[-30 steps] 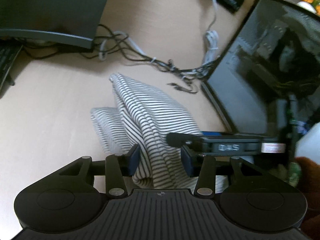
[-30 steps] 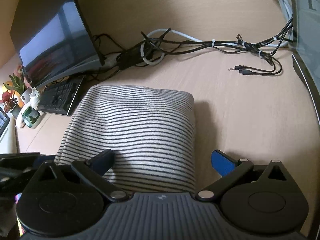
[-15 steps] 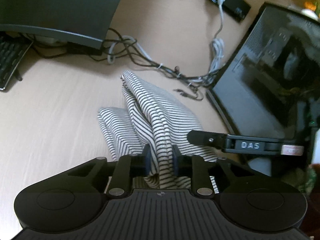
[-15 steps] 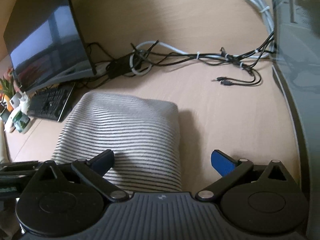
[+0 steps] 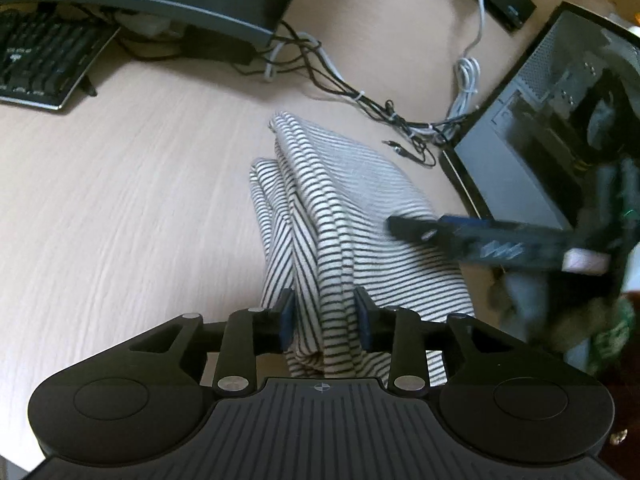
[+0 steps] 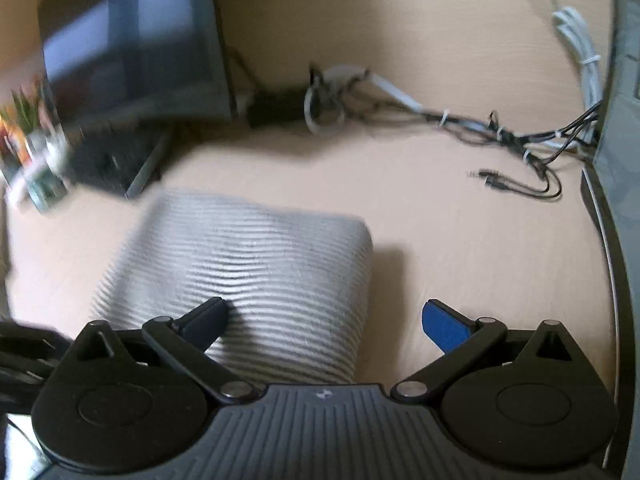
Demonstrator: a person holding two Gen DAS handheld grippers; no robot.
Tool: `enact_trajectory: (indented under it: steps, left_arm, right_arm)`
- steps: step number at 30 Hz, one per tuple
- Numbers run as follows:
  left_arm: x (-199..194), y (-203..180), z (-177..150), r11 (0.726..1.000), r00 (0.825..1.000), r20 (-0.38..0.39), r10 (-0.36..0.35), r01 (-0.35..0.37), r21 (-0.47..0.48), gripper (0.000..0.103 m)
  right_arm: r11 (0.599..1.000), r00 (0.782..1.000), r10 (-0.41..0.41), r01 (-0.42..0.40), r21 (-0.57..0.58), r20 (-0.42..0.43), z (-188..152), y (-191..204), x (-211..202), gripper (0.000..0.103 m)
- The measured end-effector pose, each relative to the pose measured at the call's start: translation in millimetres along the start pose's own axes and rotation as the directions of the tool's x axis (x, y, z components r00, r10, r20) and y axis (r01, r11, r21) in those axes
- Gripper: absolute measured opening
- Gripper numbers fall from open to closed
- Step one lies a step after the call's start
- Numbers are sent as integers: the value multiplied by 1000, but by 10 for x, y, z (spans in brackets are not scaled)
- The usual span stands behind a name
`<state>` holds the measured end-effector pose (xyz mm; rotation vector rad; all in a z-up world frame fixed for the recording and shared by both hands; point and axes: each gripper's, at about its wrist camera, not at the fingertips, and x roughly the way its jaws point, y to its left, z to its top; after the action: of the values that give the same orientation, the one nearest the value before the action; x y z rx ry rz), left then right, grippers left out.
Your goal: Fold clothes
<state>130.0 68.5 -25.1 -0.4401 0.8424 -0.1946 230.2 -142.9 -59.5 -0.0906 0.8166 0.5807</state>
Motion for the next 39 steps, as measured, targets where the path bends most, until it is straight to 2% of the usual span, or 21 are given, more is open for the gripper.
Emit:
enact_trajectory:
  steps: [1,3,5,9,10,11,13,16,18,20,23,24,27,28,31,33,35,37,39]
  left_arm:
    - [3,14,16,1000,1000,-2,11,-11,-6,51]
    - [-1,48,23,1000,1000,-9,23,-24,-20,59]
    - [-24,76,0,999,1000,-17,22,-23,-37,59]
    - [-40,35,5,999,999,-20,41,-41,-14,59]
    - [-41,32,5,999,999,-22,44,-44,-9,59]
    - [-41,30,6,999,999,-24,47,-47,-5,59]
    - [-47,42,2,999,998,-29,52,-52,-2,59]
    - [-45,92,13,999,999,-40,37,-38,-21,61]
    - [-21,91,30,999,998,-51,31,-32,-13,62]
    - [-25,79,59,999,997,-67,32,-32,-2,62]
    - [-149,69,165,1000,997,-76,25,-26,-17,59]
    - [-204,64,219,999,997,-72,16,-18,-28,61]
    - [-179,44,391,998,996,-82,-39,35,-51,88]
    - [-101,33,415,998,993,-108,-47,43,-44,93]
    - [218,7,392,999,975,-218,-33,29,-21,93]
    - [345,52,339,997,966,-251,-63,52,-49,89]
    - [371,117,314,994,966,-241,-96,79,-81,84]
    - [340,204,313,991,967,-231,-110,90,-95,74]
    - [249,359,335,991,975,-202,-92,70,-114,73]
  right_arm:
    - [1000,1000,12,-12,20,-4,-6,-29,36,103]
    - [993,998,68,-67,95,-7,20,-146,26,103]
    - [977,992,128,-128,168,7,28,-279,-15,103]
    - [935,979,203,-197,296,11,39,-440,64,101]
    - [922,974,227,-220,319,16,55,-451,94,81]
    - [918,970,240,-241,315,42,97,-410,79,73]
    - [930,968,240,-250,269,70,167,-307,50,68]
    - [962,975,209,-219,162,79,254,-134,29,68]
    - [983,991,131,-132,131,10,246,-87,185,74]
    - [978,993,120,-118,173,-3,227,-107,209,82]
    - [962,989,148,-141,233,-15,239,-165,147,87]
    - [959,988,155,-146,244,-21,243,-182,116,88]
    - [942,980,198,-182,282,-31,185,-323,-23,99]
    - [932,975,220,-201,302,-32,154,-369,-40,103]
    - [897,958,284,-252,362,-38,61,-503,-75,103]
    - [876,947,312,-254,410,-81,-2,-524,54,103]
    - [878,938,333,-271,394,-98,-39,-443,128,102]
    - [894,931,345,-288,342,-118,-5,-283,205,98]
    - [916,930,338,-290,279,-144,82,-103,306,97]
